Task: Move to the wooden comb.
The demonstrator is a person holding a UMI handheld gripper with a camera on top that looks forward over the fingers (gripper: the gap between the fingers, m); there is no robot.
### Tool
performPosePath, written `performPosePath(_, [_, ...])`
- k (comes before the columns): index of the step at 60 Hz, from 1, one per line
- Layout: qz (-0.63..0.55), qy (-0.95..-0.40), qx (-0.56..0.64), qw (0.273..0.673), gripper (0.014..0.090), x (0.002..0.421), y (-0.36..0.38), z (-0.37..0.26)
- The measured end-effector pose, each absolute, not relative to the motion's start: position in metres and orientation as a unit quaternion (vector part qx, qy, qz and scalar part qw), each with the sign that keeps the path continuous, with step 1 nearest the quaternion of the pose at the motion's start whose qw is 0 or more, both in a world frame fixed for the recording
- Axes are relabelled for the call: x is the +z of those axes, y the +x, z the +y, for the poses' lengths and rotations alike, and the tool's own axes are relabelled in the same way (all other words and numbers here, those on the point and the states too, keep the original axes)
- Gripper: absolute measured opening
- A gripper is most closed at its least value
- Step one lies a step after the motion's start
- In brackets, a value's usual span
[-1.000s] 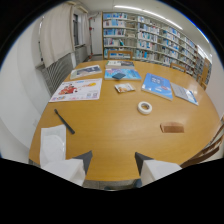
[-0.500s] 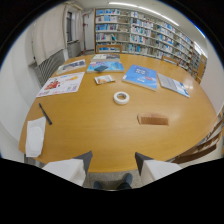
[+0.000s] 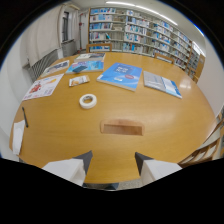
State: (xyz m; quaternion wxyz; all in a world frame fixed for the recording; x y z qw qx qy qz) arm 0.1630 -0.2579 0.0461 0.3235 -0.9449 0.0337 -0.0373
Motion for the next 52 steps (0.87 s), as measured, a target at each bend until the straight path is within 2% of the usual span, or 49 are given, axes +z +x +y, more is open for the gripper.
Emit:
performPosePath(28, [0.019,-0.945,-0.013,0.327,0.0846,0.011,0.187,-0.178])
performPosePath(52, [0.033,-0.947,-0.015,0.319,0.0845,0.003,0.194,-0.17])
